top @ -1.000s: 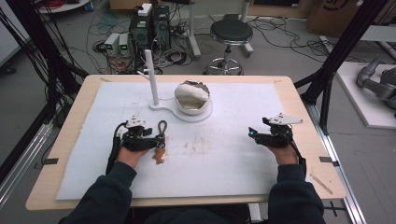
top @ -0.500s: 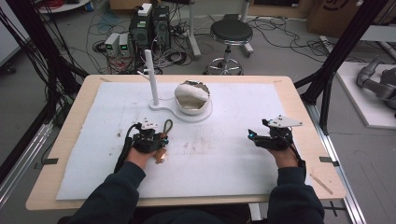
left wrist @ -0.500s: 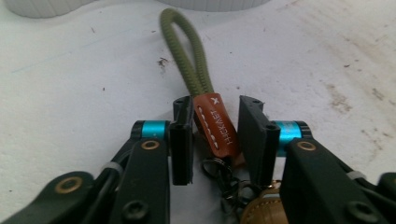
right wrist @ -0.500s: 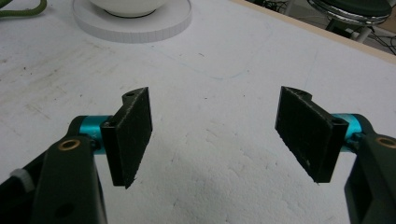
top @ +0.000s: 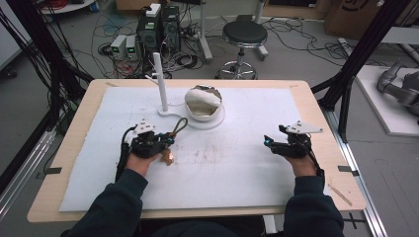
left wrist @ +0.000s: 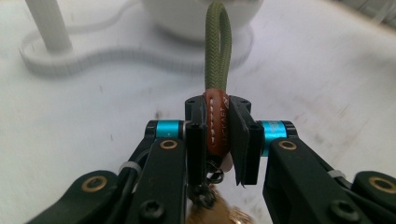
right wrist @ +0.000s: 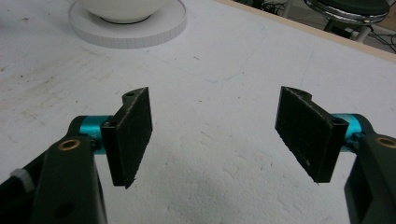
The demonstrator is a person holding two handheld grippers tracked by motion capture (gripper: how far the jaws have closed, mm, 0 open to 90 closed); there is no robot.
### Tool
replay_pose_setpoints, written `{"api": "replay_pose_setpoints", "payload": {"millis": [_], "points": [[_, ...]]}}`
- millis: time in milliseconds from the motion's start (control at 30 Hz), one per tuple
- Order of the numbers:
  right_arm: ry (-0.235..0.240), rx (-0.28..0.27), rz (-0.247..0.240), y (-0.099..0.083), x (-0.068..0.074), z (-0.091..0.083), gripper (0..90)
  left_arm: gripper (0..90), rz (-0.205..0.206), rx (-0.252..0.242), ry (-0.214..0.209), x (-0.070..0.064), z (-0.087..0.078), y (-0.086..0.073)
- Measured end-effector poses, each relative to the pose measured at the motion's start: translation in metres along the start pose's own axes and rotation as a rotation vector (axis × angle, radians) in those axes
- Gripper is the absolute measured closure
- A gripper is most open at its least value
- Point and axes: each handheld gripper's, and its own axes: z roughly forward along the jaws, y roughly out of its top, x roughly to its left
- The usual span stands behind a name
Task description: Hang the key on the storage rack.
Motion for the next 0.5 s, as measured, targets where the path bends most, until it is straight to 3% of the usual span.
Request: {"api": "replay_pose_setpoints", "payload": {"millis": [133, 300, 367, 500], "points": [[0.004, -0.003, 0.001, 0.0, 0.001, 0.0, 27.7, 77.1, -0.003, -0.114, -0.034, 0.01, -0.019, 0.011], [-0.001, -0.009, -0.002, 0.001, 0.0, -0.001, 27.7, 77.4, -0.046, -0.226, -0.065, 0.028, -0.041, 0.022], [-0.001, -0.01, -0.001, 0.001, 0.0, -0.001, 27.7, 77.5, -0.051, -0.254, -0.055, 0.035, -0.049, 0.028], [-0.003, -0.011, 0.001, 0.001, 0.0, -0.001, 27.7, 77.5, -0.107, -0.328, -0.06, 0.049, -0.059, 0.041]]}}
